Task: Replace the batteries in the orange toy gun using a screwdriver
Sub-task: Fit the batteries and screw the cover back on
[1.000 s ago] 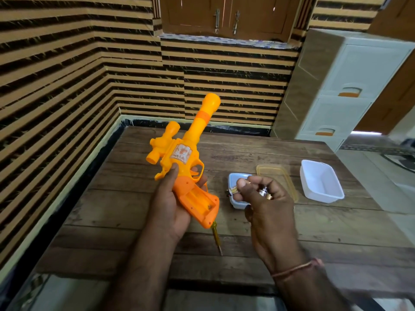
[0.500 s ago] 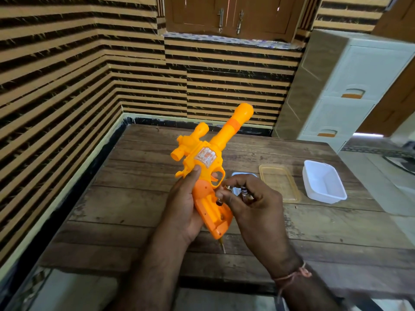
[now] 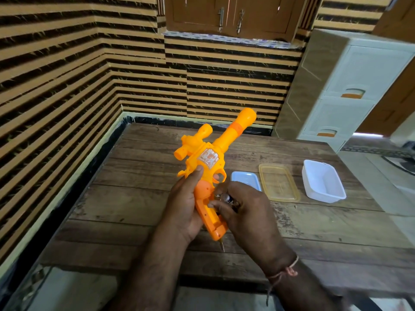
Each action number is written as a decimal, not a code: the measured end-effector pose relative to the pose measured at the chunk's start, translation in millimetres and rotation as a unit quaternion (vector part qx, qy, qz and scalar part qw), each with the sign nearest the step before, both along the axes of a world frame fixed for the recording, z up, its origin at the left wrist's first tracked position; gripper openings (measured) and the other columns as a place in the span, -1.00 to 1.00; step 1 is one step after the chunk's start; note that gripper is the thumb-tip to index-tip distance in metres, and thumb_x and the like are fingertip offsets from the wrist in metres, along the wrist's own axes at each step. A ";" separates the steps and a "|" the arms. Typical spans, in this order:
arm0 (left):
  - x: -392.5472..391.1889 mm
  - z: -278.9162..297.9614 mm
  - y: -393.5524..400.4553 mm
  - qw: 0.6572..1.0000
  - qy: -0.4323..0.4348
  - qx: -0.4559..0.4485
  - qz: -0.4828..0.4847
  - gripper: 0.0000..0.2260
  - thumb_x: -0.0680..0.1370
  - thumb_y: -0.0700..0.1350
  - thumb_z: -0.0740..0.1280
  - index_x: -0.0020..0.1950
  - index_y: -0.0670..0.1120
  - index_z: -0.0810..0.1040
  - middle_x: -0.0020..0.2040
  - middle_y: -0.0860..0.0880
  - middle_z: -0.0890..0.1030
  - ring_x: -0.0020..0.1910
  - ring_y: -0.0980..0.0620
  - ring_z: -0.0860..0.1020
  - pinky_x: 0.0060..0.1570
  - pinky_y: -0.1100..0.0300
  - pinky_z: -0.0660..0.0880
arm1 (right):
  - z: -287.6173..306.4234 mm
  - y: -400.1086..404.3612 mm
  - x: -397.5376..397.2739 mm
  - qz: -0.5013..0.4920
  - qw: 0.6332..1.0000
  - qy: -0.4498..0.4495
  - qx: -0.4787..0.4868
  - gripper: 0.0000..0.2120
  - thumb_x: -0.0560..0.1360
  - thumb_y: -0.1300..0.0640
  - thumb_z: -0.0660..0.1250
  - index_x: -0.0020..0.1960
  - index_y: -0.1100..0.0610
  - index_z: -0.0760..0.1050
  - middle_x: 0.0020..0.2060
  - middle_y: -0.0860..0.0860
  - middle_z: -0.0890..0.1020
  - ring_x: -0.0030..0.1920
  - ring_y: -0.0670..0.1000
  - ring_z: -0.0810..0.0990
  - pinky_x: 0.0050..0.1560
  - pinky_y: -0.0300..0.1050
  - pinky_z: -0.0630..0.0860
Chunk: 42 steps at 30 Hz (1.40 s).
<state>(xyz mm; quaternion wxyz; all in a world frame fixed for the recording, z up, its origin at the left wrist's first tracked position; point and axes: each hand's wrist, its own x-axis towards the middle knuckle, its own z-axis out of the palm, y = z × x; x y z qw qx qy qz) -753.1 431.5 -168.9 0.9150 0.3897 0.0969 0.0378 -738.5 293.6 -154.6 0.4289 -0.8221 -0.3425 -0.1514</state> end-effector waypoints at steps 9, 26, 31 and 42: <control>0.7 -0.8 3.5 1.000 0.015 -0.022 0.007 -0.45 0.54 0.06 0.33 0.44 -0.21 0.38 -0.03 -0.17 0.58 -0.28 -0.06 0.58 -0.45 0.21 0.45 | -10.8 0.9 -2.4 0.011 0.998 -0.050 -0.046 -0.81 0.52 -0.06 0.30 0.05 -0.01 0.58 -0.16 -0.11 0.52 -0.19 -0.13 0.50 -0.25 -0.07 0.49; -3.3 4.4 -0.2 0.999 0.031 -0.042 -0.008 -0.48 0.57 0.04 0.28 0.46 -0.19 0.35 -0.07 -0.15 0.57 -0.38 -0.01 0.58 -0.33 0.12 0.53 | -12.7 0.6 -9.0 0.027 0.993 -0.078 -0.087 -0.83 0.54 0.01 0.24 0.06 0.05 0.52 -0.03 -0.05 0.52 -0.16 0.00 0.55 -0.35 0.01 0.51; -1.4 3.1 3.9 0.999 0.042 -0.013 0.017 -0.38 0.47 0.08 0.41 0.43 -0.19 0.40 0.07 -0.21 0.60 -0.08 -0.15 0.62 -0.10 -0.04 0.54 | -15.5 -0.2 -9.6 0.038 0.992 -0.066 -0.101 -0.84 0.52 0.01 0.22 -0.05 0.09 0.49 -0.01 -0.04 0.50 -0.17 0.04 0.55 -0.36 0.05 0.50; -1.2 5.2 18.1 0.995 0.046 0.026 0.086 -0.62 0.57 0.06 0.25 0.29 -0.12 0.54 0.01 -0.18 0.67 -0.15 -0.15 0.66 -0.08 0.01 0.56 | 18.3 -6.5 7.3 -0.057 0.715 0.550 0.429 -0.88 0.57 0.20 0.22 0.02 0.14 0.53 -0.23 0.01 0.59 -0.46 -0.05 0.46 -0.57 -0.25 0.22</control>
